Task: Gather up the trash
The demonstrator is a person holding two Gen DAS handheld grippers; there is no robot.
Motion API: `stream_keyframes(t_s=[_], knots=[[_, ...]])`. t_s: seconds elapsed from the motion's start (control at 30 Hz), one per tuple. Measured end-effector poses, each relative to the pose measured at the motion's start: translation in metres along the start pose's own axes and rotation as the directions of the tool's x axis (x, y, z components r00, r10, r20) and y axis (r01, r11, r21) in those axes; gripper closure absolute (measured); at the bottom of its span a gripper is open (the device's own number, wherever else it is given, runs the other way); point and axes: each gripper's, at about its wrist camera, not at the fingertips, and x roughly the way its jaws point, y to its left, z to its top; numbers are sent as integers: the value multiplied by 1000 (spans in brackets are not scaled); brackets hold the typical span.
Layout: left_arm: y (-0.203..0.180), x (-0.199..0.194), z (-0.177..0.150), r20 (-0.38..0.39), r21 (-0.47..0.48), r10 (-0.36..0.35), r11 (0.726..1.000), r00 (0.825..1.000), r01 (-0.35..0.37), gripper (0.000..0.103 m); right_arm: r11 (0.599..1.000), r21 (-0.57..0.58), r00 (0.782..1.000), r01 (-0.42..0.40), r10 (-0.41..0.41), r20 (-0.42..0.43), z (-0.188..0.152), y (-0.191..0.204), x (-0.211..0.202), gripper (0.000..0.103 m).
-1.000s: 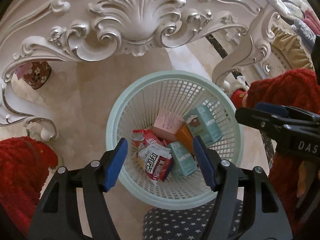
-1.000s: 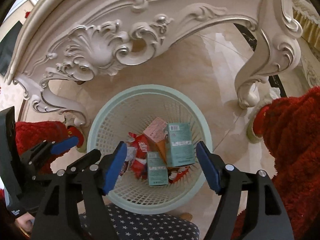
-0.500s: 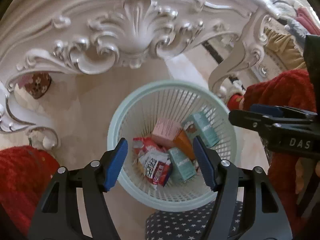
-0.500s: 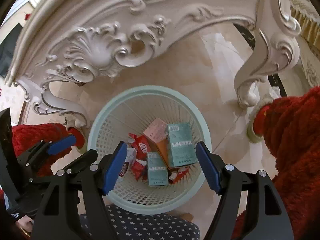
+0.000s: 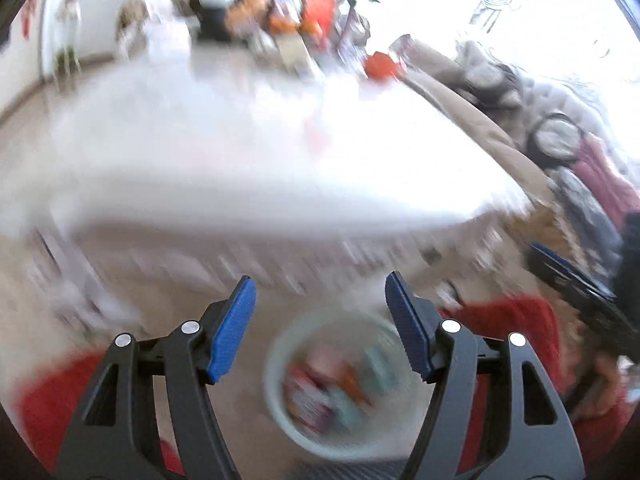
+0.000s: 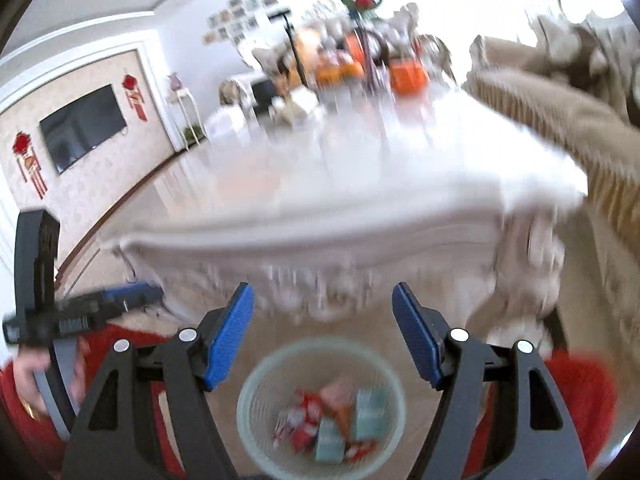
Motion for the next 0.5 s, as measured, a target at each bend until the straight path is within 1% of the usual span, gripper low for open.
stream_keyframes(t_s=[0.03, 0.07, 0.1, 0.13, 0.17, 0.2, 0.23, 0.3, 0.37, 0.43, 0.5], knots=[[5, 0, 19, 25, 21, 47, 999, 999, -48, 28, 1000, -6, 1000, 0, 1, 8, 11, -2, 4, 30], [10, 3, 41, 63, 48, 113, 992, 992, -116, 28, 1000, -12, 1000, 9, -9, 12, 25, -5, 10, 26], [16, 8, 60, 94, 69, 157, 984, 983, -164, 28, 1000, -24, 1000, 19, -19, 7, 39, -7, 19, 26], [20, 15, 77, 110, 84, 193, 976, 975, -202, 28, 999, -36, 1000, 14, -14, 4, 52, -8, 29, 26], [28, 26, 100, 109, 94, 215, 970, 970, -226, 28, 999, -42, 1000, 11, -11, 7, 60, -10, 36, 26], [34, 38, 119, 103, 100, 229, 966, 968, -239, 28, 999, -48, 1000, 15, -14, 6, 70, -11, 46, 26], [38, 50, 138, 104, 113, 256, 957, 961, -267, 28, 998, -62, 1000, 25, -25, -1, 86, -13, 61, 26], [47, 71, 167, 115, 156, 276, 944, 954, -292, 28, 996, -78, 999, 41, -41, 2, 115, -18, 88, 26], [53, 99, 199, 120, 167, 293, 936, 949, -310, 28, 995, -85, 998, 58, -59, -5, 140, -19, 116, 26], [60, 124, 222, 115, 166, 304, 933, 946, -320, 28, 994, -89, 998, 58, -61, -29, 162, -26, 148, 26], [61, 152, 242, 117, 188, 325, 921, 938, -342, 28, 995, -82, 996, 50, -55, -63, 178, -33, 177, 26]])
